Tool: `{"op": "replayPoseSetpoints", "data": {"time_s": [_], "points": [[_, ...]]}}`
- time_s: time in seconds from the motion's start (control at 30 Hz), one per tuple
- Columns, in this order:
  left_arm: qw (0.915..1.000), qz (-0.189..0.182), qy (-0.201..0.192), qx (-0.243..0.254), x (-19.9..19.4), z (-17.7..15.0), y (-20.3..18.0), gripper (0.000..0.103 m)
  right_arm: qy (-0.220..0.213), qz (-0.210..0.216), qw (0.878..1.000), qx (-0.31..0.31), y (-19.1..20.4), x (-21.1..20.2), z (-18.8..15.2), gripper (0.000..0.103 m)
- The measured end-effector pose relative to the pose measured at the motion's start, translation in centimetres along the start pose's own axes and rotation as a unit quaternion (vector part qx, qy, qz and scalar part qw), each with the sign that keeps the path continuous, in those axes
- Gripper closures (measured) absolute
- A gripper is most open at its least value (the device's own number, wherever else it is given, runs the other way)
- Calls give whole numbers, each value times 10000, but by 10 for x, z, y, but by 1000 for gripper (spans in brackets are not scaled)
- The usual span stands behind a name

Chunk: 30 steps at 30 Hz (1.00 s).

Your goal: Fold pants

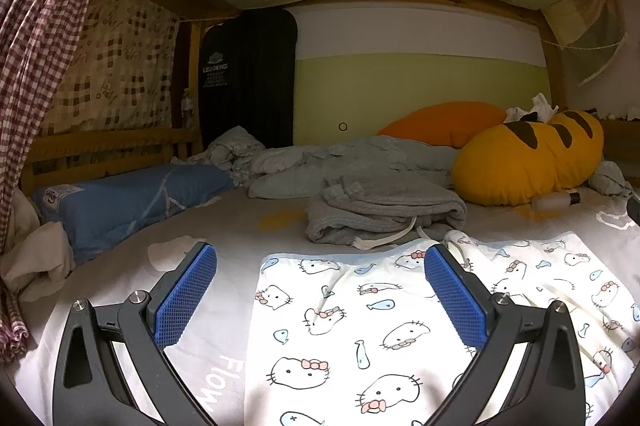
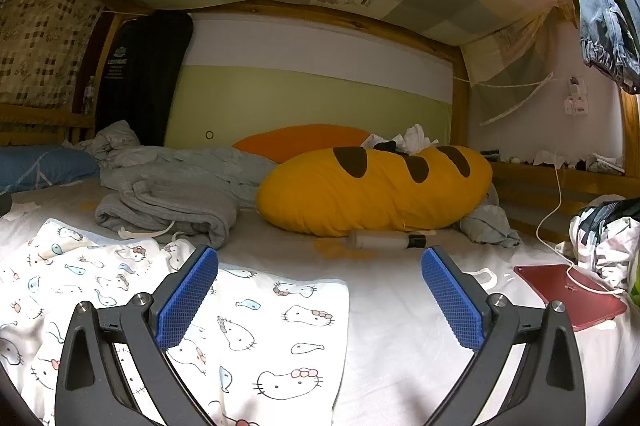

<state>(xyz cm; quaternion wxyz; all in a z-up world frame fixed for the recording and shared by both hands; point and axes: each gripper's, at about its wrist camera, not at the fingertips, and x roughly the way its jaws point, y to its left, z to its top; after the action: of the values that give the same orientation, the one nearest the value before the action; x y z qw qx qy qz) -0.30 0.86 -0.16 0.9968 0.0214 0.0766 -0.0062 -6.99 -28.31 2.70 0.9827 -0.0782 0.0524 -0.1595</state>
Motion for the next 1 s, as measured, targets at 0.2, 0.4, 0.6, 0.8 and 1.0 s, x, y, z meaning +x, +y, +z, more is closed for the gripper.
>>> {"op": "replayPoseSetpoints", "data": {"time_s": [0.2,0.4,0.6,0.8,1.0], "points": [[10000,-5,14,-38,0,0,-2,0,7,-7,10000,-6,-1,1,0,1],[10000,-13,-12,17,0,1,-4,0,19,-4,10000,-6,-1,1,0,1],[10000,-8,0,-14,1,0,-4,0,6,-5,10000,6,-1,1,0,1],[10000,-2,-14,-12,1,1,-5,0,84,-26,10000,33,-3,3,0,1],[10000,24,29,34,2,0,-5,0,89,-23,10000,35,-4,3,-1,1]]}}
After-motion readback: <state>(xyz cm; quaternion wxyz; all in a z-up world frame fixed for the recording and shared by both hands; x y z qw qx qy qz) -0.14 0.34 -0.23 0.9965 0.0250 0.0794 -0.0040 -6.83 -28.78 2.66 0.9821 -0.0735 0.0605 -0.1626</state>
